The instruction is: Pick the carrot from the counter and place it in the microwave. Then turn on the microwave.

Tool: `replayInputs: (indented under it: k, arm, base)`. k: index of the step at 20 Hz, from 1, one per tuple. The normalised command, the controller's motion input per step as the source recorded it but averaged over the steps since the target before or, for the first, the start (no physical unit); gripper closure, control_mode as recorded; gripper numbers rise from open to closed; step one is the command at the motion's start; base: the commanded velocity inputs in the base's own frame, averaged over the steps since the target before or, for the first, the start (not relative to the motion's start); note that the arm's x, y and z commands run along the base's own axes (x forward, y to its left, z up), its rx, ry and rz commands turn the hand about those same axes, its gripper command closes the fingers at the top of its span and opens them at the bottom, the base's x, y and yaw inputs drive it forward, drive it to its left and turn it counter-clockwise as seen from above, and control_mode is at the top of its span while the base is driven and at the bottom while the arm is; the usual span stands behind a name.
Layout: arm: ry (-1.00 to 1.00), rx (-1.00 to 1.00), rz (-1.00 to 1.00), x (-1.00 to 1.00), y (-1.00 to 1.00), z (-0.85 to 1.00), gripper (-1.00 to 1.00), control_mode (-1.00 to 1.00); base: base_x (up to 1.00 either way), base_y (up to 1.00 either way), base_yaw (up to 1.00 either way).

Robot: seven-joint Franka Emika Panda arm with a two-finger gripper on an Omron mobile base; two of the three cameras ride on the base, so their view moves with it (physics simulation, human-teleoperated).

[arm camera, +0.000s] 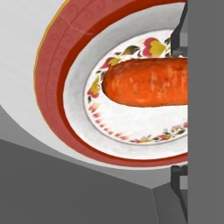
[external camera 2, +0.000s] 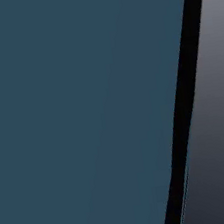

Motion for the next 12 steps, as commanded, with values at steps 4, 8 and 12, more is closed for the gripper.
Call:
replayInputs:
  k: [4, 8, 12]
  arm:
    - [0.00, 0.00, 0.00, 0.00, 0.00, 0.01, -1.00, -1.00]
    - [0.00, 0.00, 0.00, 0.00, 0.00, 0.03, -1.00, -1.00]
    - [0.00, 0.00, 0.00, 0.00, 0.00, 0.06, -1.00, -1.00]
  base:
    - [0.00, 0.00, 0.00]
    - [0.00, 0.00, 0.00]
    - [0.00, 0.00, 0.00]
